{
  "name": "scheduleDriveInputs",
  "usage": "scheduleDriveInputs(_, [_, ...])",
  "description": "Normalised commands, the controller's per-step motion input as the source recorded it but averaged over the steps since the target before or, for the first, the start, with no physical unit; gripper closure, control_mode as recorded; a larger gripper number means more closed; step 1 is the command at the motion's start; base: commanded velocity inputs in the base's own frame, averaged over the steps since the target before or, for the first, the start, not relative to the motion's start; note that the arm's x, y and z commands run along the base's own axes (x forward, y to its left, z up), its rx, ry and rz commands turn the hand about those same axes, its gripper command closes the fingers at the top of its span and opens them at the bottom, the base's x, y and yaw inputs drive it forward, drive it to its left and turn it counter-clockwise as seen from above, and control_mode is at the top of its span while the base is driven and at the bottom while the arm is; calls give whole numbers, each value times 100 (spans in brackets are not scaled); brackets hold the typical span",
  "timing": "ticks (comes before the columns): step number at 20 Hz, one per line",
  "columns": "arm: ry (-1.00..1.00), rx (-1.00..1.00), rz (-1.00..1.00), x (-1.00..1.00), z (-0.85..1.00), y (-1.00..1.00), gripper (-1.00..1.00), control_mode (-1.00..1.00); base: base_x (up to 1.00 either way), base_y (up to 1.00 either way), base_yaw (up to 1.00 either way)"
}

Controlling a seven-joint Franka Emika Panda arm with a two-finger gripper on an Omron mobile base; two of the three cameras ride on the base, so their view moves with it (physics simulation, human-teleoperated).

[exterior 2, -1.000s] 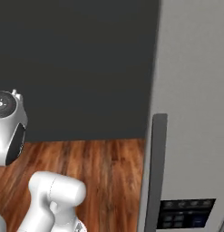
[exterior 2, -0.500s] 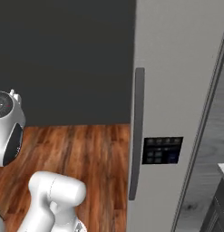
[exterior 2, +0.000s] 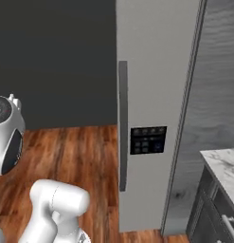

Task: Take the lemons from the highest rack and move them to the second highest rack where the squash and broccoli are located, to maximize freezer space. Close the freezer door after rearranging.

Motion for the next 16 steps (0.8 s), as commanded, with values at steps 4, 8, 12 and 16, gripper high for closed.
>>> scheduleDriveInputs(4, [0, 0, 0, 0, 0, 0, -100, 100, -17, -35, -33])
scheduleDriveInputs(8, [0, 0, 0, 0, 0, 0, -100, 100, -47, -34, -32])
scheduleDriveInputs(12, [0, 0, 0, 0, 0, 0, -100, 100, 0, -47, -41])
scheduleDriveInputs(16, [0, 0, 0, 0, 0, 0, -100, 100, 23, -42, -15])
